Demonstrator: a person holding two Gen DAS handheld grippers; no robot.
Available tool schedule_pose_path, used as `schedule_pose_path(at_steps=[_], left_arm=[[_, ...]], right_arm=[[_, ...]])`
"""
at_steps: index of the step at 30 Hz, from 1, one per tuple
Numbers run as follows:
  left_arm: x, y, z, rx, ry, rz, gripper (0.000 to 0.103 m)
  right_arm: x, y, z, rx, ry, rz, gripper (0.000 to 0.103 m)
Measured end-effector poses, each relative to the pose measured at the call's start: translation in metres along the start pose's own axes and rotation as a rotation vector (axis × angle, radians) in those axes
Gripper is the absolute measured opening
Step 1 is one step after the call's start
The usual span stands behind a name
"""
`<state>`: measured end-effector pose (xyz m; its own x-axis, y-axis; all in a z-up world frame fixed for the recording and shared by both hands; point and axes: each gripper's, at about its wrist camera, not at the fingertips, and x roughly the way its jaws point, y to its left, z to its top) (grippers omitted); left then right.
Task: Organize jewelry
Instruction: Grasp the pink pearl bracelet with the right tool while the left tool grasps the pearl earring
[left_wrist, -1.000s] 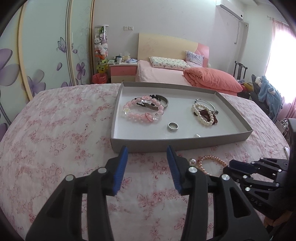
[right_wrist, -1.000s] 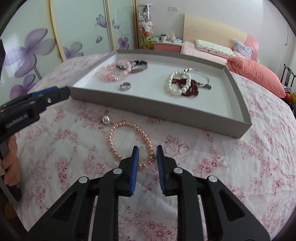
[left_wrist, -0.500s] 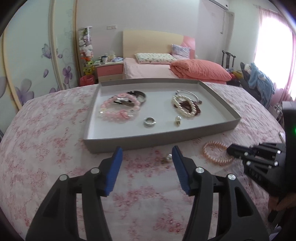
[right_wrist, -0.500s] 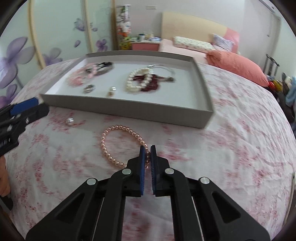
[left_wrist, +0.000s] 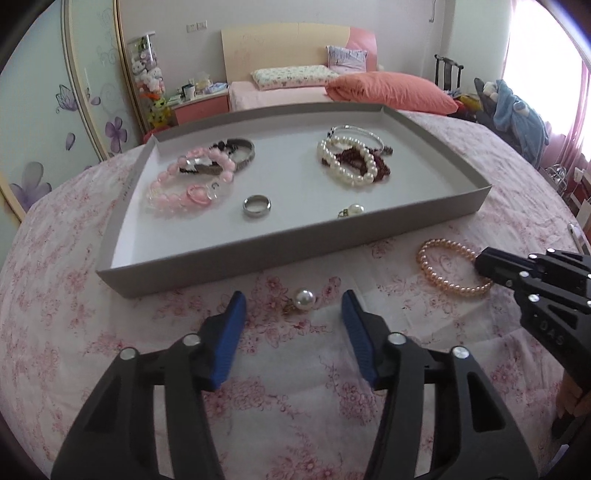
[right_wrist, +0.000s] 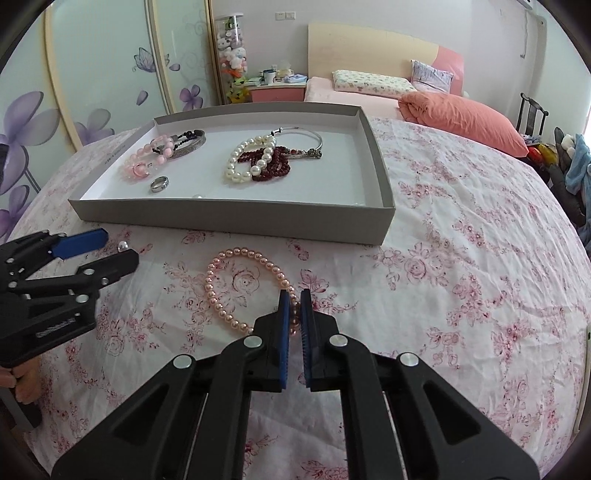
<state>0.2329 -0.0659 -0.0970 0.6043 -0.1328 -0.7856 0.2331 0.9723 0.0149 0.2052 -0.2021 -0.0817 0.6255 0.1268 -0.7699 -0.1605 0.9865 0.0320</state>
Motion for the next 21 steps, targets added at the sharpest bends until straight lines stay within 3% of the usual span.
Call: schedule_pose_path(at_steps=[4, 21], left_arm=[[0.0015, -0.0001, 0.0028, -0.011, -0.001, 0.005, 0.040], [0.0020, -0.0036, 0.0039, -0.016, -0.008, 0.003, 0.019]], right_arm=[[-0.0002, 0.0002, 0.0005, 0.000, 0.000, 0.000, 0.007], [0.0007, 0.0006, 0.0008, 0.000, 0.001, -0.001, 0.007]])
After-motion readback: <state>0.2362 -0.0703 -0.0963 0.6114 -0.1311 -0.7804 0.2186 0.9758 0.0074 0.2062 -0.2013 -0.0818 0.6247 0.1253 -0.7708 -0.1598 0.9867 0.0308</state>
